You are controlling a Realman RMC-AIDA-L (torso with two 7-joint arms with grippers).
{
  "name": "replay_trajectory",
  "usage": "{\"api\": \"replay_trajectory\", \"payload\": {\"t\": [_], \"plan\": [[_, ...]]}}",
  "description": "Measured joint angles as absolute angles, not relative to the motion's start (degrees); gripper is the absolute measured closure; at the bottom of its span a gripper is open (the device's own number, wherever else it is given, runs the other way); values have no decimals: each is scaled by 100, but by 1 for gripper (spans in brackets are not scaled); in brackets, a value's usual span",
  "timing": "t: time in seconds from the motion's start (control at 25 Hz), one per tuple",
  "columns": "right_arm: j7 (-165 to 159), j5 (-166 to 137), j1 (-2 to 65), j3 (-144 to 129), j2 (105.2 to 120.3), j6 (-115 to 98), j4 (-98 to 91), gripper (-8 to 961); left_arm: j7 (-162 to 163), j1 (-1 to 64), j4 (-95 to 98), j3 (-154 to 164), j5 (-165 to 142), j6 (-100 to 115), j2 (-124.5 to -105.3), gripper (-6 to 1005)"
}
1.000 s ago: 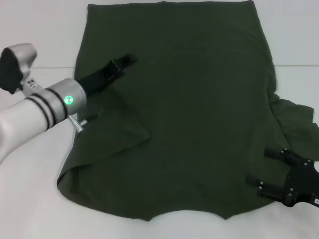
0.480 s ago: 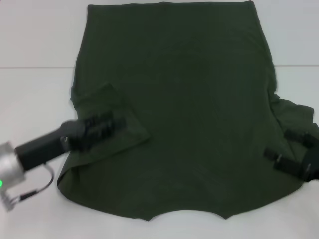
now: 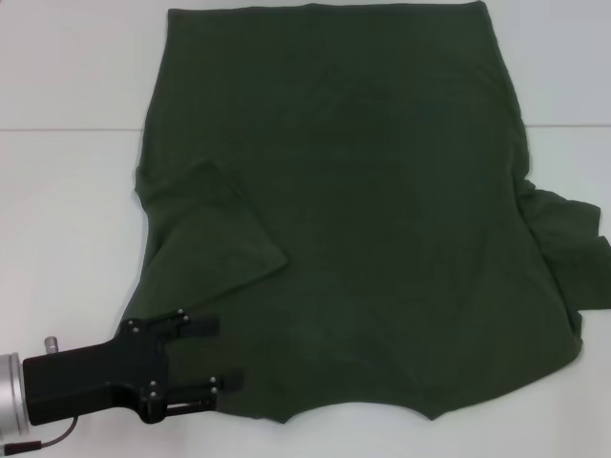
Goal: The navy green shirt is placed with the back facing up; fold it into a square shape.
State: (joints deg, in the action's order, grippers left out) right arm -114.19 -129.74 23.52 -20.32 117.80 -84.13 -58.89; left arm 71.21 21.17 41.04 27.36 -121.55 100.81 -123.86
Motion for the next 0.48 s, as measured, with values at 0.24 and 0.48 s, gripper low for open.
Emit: {"api": "replay_trajectory", "payload": {"t": [0.24, 0.48], "plan": [[-13735, -14438, 2873, -2613, 11062, -8699, -6157, 6, 7118, 2134, 4104, 2741, -12152, 10129, -12383, 176], [-13953, -15173, 3623, -2679, 10772, -8655, -5402, 6, 7116, 2150, 4077, 2739, -12133, 10147, -12384, 177]]}}
